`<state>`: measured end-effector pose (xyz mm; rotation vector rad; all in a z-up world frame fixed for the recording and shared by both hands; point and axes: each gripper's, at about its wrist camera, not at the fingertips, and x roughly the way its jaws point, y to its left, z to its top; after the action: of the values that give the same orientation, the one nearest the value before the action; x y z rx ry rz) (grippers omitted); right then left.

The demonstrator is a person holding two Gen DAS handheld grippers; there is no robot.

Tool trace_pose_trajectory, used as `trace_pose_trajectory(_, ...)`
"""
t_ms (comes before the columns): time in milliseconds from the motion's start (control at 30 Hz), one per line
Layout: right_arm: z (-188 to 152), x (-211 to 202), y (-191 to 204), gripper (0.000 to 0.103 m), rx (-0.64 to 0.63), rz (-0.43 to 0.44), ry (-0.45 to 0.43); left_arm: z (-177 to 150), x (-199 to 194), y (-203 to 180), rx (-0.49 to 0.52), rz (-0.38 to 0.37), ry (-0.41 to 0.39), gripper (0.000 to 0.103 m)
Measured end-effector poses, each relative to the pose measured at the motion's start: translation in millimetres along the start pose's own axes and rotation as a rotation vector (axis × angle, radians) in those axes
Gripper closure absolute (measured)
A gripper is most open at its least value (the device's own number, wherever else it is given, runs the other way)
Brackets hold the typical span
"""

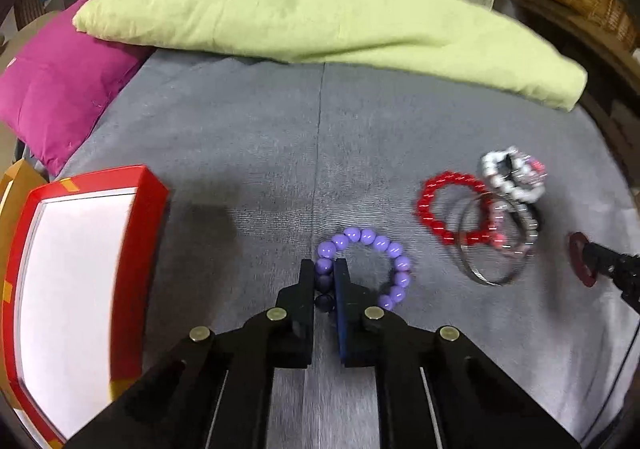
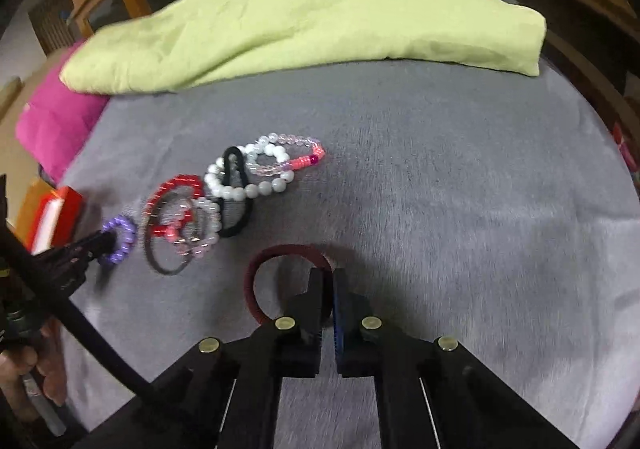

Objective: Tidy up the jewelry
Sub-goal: 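Carry the purple bracelet with the left tool while the right tool carries the red bangle to the tray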

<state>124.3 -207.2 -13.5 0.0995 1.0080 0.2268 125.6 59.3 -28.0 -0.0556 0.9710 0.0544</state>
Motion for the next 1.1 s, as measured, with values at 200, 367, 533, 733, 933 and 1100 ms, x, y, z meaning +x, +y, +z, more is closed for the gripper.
trace_pose_trajectory(200,-16,-48,5,0.099,0.035,0.081,-0.077,-19,-45,13,-0.036,-0.044,-0.072,0.094)
trace_pose_trajectory(367,-19,-68,34,0.099,-0.003,0.131,-0.1,-28,-87,31,-0.072,-0.058,-0.131,0.094)
trace_pose_trajectory(533,-19,-66,94,0.098,-0.08,0.197,-0.108,-39,-121,77,-0.15,-0.036,-0.189,0.094)
trace_pose_trajectory(733,-20,-60,187,0.098,-0.191,0.302,-0.098,-57,-136,153,-0.242,0.016,-0.208,0.094)
trace_pose_trajectory(933,-29,-26,279,0.098,-0.306,0.357,-0.043,-76,-134,214,-0.321,0.078,-0.189,0.094)
trace_pose_trajectory(1100,-33,3,330,0.098,-0.363,0.359,-0.004,-89,-129,243,-0.361,0.108,-0.174,0.094)
